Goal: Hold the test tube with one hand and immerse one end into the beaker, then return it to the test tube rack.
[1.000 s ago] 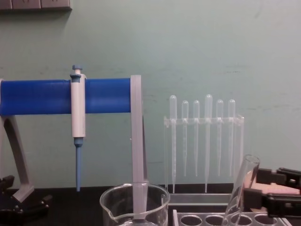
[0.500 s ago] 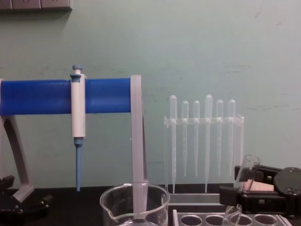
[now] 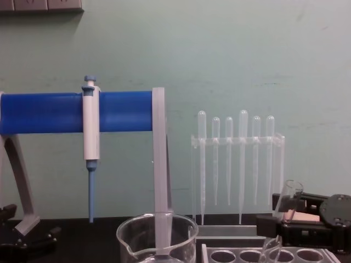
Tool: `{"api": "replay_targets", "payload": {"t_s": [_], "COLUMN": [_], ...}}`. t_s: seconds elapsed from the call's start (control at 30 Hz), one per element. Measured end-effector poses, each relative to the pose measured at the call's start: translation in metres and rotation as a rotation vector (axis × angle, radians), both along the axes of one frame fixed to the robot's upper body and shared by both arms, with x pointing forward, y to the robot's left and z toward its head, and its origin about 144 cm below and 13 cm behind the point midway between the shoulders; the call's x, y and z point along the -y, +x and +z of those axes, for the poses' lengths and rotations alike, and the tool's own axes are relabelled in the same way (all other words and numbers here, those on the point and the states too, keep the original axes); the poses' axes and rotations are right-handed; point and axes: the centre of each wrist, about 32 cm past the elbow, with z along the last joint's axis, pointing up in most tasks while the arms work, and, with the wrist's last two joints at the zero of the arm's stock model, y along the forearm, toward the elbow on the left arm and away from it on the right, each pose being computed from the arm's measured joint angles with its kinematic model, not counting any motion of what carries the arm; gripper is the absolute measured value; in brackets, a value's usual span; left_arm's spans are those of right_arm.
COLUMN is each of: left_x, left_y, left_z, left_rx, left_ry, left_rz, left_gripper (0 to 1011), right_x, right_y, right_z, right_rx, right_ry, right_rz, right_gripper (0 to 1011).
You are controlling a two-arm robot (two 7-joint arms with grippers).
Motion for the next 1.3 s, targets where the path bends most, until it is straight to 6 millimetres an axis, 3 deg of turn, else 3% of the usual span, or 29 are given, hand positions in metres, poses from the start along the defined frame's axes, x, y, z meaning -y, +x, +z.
{"api": "replay_targets", "payload": {"t_s": [0.2,0.73,1.07,1.3], "left_x": [0.000,0.000,0.000,0.000], "left_y": [0.000,0.000,0.000,0.000], "left_z": [0.000,0.000,0.000,0.000], "left_rx": [0.000,0.000,0.000,0.000], "left_ry": [0.000,0.000,0.000,0.000], "left_rz": [0.000,0.000,0.000,0.000], "left_gripper": [1000,1000,1000,1000], "right_x": [0.000,0.001,0.001,0.002], "right_y": [0.000,0.000,0.000,0.003], "right_z": [0.000,0.001,0.002,0.017], "right_rx": [0.000,0.002,0.008,0.037], "right_ry": [0.000,0.000,-0.007,-0.042], "right_rz": [0.000,-0.002,-0.001,0.008], "right_gripper": [783,255,241,241]}}
